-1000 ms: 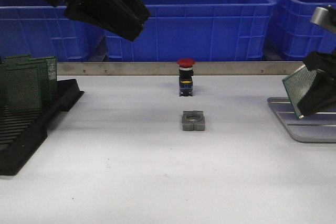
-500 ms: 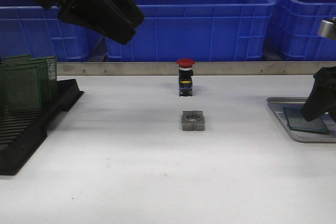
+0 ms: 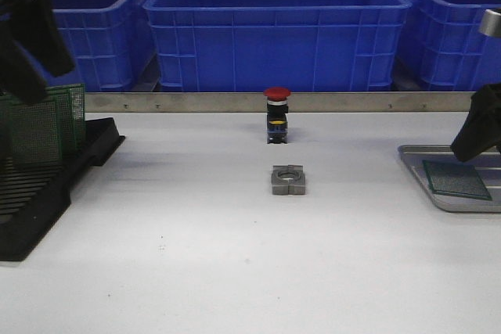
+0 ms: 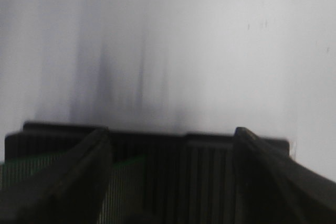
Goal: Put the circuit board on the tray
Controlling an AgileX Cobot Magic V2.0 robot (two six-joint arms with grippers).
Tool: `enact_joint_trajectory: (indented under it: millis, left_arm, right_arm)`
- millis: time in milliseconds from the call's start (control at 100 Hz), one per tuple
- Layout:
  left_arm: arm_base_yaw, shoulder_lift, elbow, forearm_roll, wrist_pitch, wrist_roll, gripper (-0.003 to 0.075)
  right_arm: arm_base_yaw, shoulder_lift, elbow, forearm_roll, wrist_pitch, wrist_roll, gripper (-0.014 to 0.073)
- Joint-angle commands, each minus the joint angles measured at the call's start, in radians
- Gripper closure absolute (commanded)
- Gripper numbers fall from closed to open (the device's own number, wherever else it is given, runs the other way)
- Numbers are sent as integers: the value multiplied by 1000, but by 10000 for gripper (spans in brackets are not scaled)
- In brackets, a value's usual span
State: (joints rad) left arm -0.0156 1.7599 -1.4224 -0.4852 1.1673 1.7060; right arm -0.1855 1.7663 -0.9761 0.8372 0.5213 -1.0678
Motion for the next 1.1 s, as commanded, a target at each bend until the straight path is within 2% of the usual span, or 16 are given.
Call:
enact_joint_trajectory:
  millis: [0,300,500,870,960,1090]
  left_arm:
    - [32,-47,-29,59,-14,-23,260]
    - [157,-43,-29,96,-19,-51,261]
    - [159,-19,-29,138,-93,-51,260]
    - [159,88,-29,142,-93,-52,267]
    - [159,94,-29,142,-77,-52,337]
    - [159,94,-29,142,-63,-52,528]
  right_arm:
    - [-7,-50,-28,17,-7,-5,25]
    - [-7,-50,-28,17,-7,-5,25]
    - [-7,-50,-28,17,1,-5,25]
    - [-7,-50,-28,17,-5,-5,25]
    - [-7,-50,-28,17,-10,-5,25]
    - [-7,-50,-28,17,-19,-5,25]
